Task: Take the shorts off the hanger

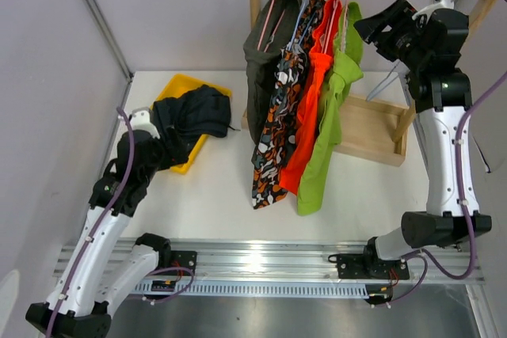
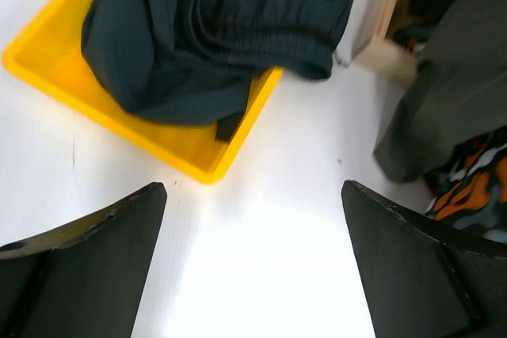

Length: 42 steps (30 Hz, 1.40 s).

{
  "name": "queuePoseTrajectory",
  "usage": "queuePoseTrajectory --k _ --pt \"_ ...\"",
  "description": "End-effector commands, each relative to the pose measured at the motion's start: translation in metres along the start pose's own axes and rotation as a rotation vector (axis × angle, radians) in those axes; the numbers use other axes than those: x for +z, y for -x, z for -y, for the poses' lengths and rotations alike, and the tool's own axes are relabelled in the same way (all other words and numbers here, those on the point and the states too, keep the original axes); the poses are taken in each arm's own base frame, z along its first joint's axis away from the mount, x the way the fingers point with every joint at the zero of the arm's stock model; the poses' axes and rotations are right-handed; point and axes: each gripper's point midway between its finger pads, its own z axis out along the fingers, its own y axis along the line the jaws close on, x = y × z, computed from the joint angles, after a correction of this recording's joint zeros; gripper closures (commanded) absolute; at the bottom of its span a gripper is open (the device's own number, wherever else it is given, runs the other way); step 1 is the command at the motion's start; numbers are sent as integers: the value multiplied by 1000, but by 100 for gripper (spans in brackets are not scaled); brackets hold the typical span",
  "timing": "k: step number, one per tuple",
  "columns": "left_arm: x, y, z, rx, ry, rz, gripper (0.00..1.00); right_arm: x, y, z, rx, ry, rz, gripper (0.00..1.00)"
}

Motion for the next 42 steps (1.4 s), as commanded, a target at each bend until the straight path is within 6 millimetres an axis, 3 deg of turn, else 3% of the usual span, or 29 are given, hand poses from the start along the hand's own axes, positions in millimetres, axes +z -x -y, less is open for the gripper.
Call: queuePoseTrajectory --k 1,9,19,22,27,31,36,42 --pt "2 -21 1 33 -41 -17 1 10 25 -9 -31 16 80 31" --pt "3 -27 0 35 -58 2 1 50 -3 -1 -27 -23 24 32" --pt "5 -27 1 39 -60 -3 1 63 -20 0 -24 -46 3 33" --pt "6 -28 1 39 -59 -6 2 59 -14 8 -23 -95 34 34" --pt "7 -29 2 40 -60 -13 2 31 4 25 -43 -230 115 35" --pt "7 -30 2 40 -62 -13 2 21 10 32 -42 -258 133 35" --pt "8 -30 1 41 -58 -15 2 15 16 30 -39 -260 149 35" --pt "8 -30 1 41 -57 -16 2 22 14 11 -14 -192 133 35"
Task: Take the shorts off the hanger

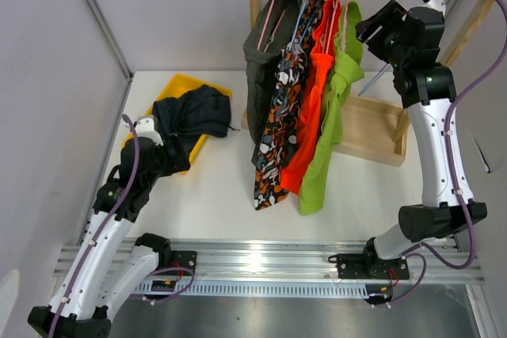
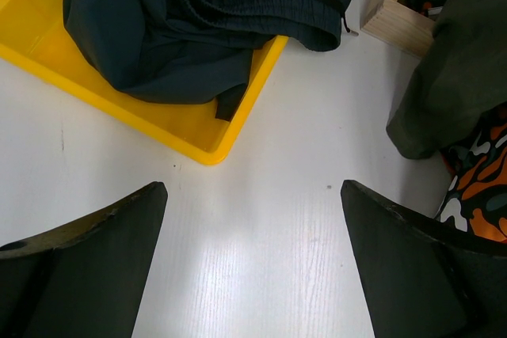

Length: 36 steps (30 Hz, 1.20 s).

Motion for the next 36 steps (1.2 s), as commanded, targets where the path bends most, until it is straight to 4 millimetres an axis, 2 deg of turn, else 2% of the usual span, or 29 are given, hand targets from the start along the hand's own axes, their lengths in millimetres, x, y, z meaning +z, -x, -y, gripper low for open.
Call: queuePoseTrajectory --k 1,5,12,17,21,24,27,28,33,36 --pt "1 6 7 13 -35 25 2 -7 16 -24 12 67 38 35" --pt "1 6 7 12 -36 28 2 -3 10 -37 14 91 24 35" --pt "2 6 7 13 -34 24 2 1 6 -48 24 115 23 35" --pt "2 6 8 12 -37 28 2 14 -9 -51 20 120 -13 35" --pt "1 7 7 12 -36 30 2 25 -20 -51 13 115 -35 40" --pt "1 6 7 12 -37 28 2 31 -24 -49 8 109 -40 46" --pt "1 6 7 12 -37 28 2 38 -29 -48 1 103 -54 59" --pt "1 6 7 12 -37 28 2 40 -28 -48 -2 102 -52 71" --pt "2 4 7 14 -35 22 2 38 -24 -48 -10 97 -43 98" --pt "2 5 8 13 -41 21 2 34 -20 -48 -21 93 -34 100"
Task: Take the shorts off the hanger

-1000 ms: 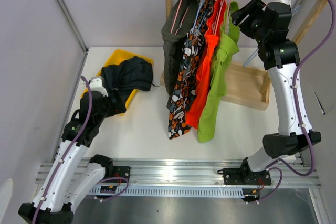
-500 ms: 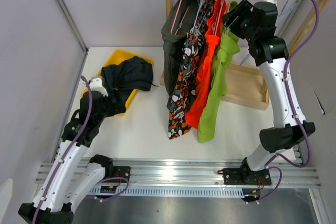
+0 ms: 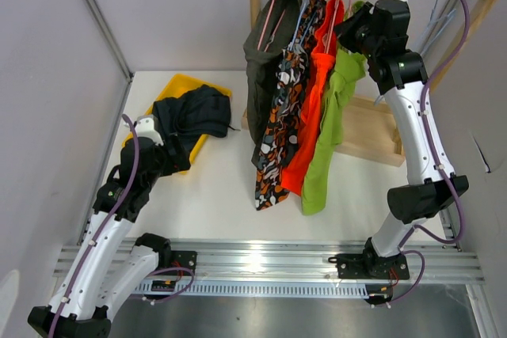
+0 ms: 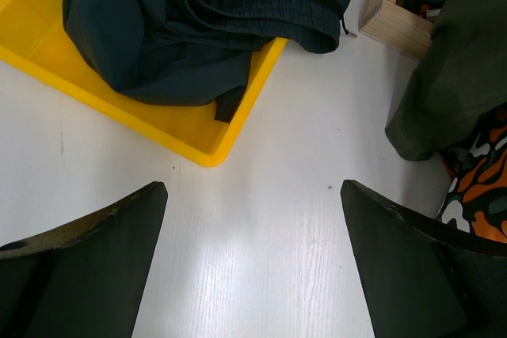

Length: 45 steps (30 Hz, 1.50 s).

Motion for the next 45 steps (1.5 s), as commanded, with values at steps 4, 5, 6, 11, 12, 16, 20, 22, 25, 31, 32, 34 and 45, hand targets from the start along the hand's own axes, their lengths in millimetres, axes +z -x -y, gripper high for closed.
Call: queuePoseTrajectory --k 4,5,6,11,12,16,20,22,25,31,32,34,45 --pt "-3 8 18 26 -101 29 2 -24 37 -7 -38 -8 95 100" --pt "-4 10 22 37 -122 34 2 -32 43 -9 -41 -8 114 100" --pt "-7 13 28 41 -151 47 2 -38 47 -9 -48 -13 123 100" --pt "-38 49 87 92 -360 131 1 -67 62 1 -75 -70 173 100" --pt "-44 53 101 109 -404 142 1 -67 57 7 -77 -87 161 100" --pt "-88 81 182 199 -682 223 1 -95 54 8 -47 -69 175 100" --pt "-130 96 252 277 -963 308 1 -109 38 2 -3 -26 139 100" --pt "-153 108 282 278 -1077 365 1 -114 30 -5 2 0 119 100" --pt "-165 111 321 279 -1182 389 1 -123 15 -14 17 29 83 100" --pt "-182 99 383 292 -1328 407 1 -149 7 -36 56 102 76 100" --pt "-180 96 389 294 -1336 403 1 -152 8 -38 59 110 78 100" --pt "-175 87 404 296 -1357 382 1 -155 9 -42 61 123 77 100" --pt "-158 53 445 305 -1395 320 1 -152 8 -31 25 87 95 100"
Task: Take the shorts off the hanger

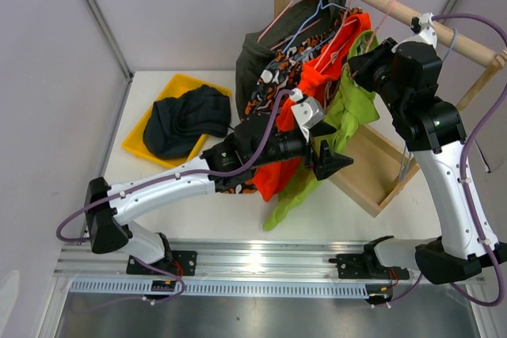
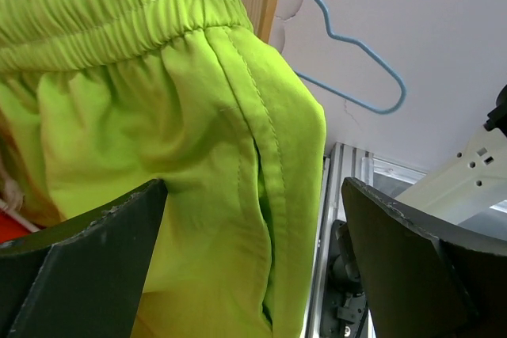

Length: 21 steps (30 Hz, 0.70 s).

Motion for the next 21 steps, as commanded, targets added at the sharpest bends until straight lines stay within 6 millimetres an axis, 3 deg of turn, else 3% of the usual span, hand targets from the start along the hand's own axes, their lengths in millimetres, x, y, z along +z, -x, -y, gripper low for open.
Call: queuePoseTrajectory --k 1,7,17,21 --pt "10 28 11 15 -43 96 1 -13 20 -21 -20 89 70 100" --pt "20 17 -1 25 8 78 1 -1 37 -3 -79 -10 124 100" --pt "30 15 -17 34 84 98 1 19 52 -5 -105 -30 149 100" --pt "33 16 -27 49 129 104 15 13 55 -12 -85 -2 144 100"
